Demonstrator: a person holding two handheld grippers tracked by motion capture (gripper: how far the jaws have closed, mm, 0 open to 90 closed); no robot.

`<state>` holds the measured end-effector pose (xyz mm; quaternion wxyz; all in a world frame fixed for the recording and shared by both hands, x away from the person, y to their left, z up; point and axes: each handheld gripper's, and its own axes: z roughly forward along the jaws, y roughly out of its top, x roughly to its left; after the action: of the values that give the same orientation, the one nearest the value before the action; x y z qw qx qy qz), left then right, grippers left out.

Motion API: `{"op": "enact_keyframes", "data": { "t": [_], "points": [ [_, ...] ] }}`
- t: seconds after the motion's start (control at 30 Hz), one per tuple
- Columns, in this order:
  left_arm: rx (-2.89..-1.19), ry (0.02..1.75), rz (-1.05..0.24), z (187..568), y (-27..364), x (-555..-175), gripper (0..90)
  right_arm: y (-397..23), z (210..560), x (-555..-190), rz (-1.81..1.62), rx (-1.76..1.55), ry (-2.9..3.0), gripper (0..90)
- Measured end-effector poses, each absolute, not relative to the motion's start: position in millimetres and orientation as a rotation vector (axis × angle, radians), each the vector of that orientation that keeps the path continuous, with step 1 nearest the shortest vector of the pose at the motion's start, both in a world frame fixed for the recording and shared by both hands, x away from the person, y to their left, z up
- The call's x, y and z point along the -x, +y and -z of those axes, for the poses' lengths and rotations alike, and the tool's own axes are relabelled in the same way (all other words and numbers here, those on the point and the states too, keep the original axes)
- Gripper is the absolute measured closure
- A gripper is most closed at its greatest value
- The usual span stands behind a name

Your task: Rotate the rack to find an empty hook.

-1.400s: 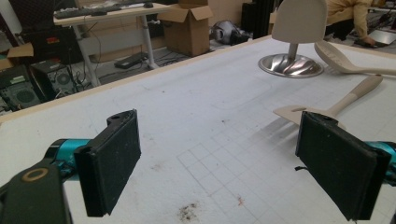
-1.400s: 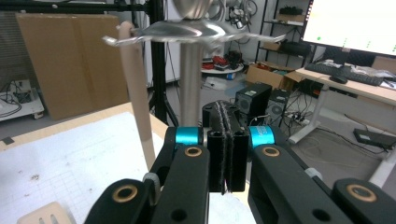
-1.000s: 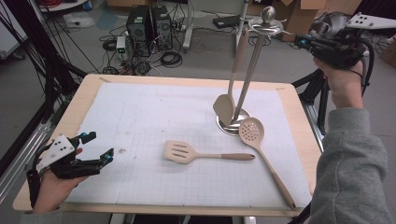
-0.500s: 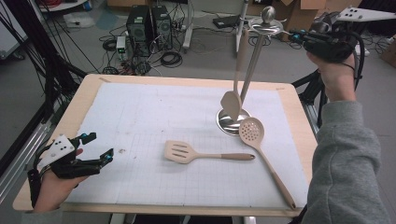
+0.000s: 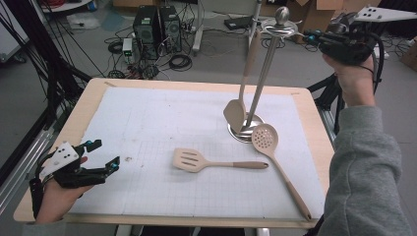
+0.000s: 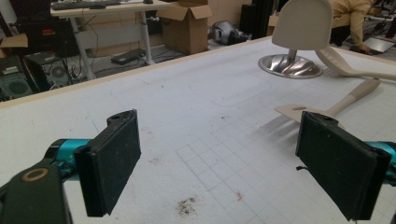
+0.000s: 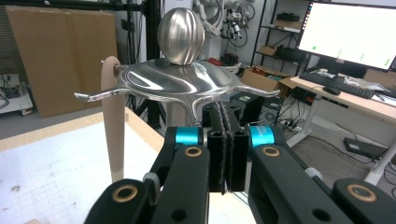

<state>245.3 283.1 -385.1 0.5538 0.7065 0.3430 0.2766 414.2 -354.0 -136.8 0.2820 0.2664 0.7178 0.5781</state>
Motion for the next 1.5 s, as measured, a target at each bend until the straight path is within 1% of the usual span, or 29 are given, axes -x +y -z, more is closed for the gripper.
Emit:
{"op": "enact_keyframes", "data": {
  "t": [0.73,1.5],
  "points": [
    [-1.682,0.81,-0.646,388,281,-247,14.3,-347,134,-401,-1.537,-0.65,1.947,89.8],
    [-1.694,0.796,-0.635,388,276,-248,14.3,-319,132,-385,-1.53,-0.535,2.013,89.8]
  ]
}}
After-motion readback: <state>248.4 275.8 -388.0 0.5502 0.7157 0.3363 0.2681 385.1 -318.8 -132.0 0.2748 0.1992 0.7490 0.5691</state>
